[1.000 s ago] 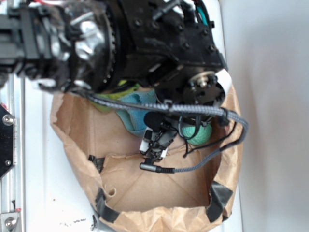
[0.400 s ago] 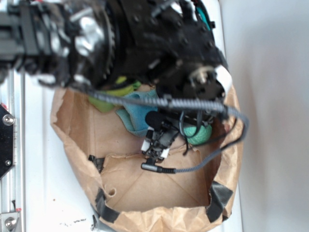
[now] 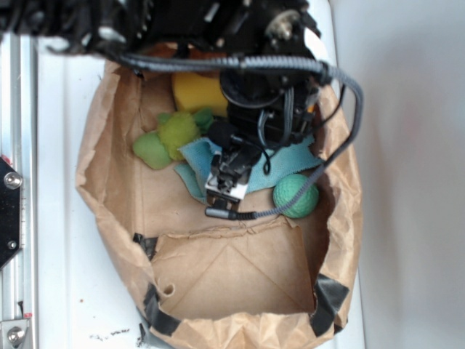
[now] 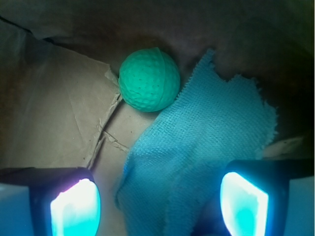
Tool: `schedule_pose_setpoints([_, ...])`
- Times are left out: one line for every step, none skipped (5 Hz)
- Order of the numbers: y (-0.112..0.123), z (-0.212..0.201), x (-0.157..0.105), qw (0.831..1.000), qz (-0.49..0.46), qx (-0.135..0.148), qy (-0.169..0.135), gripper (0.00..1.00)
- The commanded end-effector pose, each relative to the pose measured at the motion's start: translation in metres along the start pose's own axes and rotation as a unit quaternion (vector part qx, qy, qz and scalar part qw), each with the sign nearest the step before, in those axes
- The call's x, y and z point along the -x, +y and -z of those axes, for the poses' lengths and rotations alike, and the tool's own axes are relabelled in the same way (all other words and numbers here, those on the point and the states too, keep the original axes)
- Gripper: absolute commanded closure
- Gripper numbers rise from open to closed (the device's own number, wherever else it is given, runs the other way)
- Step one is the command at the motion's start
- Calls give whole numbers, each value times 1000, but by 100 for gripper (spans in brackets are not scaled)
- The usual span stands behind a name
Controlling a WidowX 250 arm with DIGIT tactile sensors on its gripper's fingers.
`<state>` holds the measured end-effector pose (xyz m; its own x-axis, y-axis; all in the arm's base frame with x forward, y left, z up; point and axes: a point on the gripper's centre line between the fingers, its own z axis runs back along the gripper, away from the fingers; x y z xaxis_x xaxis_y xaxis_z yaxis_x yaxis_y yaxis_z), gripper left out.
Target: Grab the blue cloth.
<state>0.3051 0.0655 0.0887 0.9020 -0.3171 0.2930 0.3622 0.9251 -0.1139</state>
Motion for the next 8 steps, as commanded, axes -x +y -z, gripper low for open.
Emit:
schedule_pose_setpoints([6,17,2,998,3,-60,-26,0])
schedule_pose_setpoints([1,30,2,998,5,-59,-36,0])
schedule_pose_setpoints([0,41,0,998,9,-48,-41,0])
schedule_pose_setpoints([0,52,-2,998,5,-48,-46,0])
schedule_pose_setpoints([0,68,-3,997,0,-56,-48,0])
schedule_pose_setpoints([2,75,-4,997,-17,-66,-43,100])
schedule_pose_setpoints([3,69,-3,996,-23,-65,-47,100])
schedule_pose_setpoints([2,61,-3,996,-25,-66,-47,100])
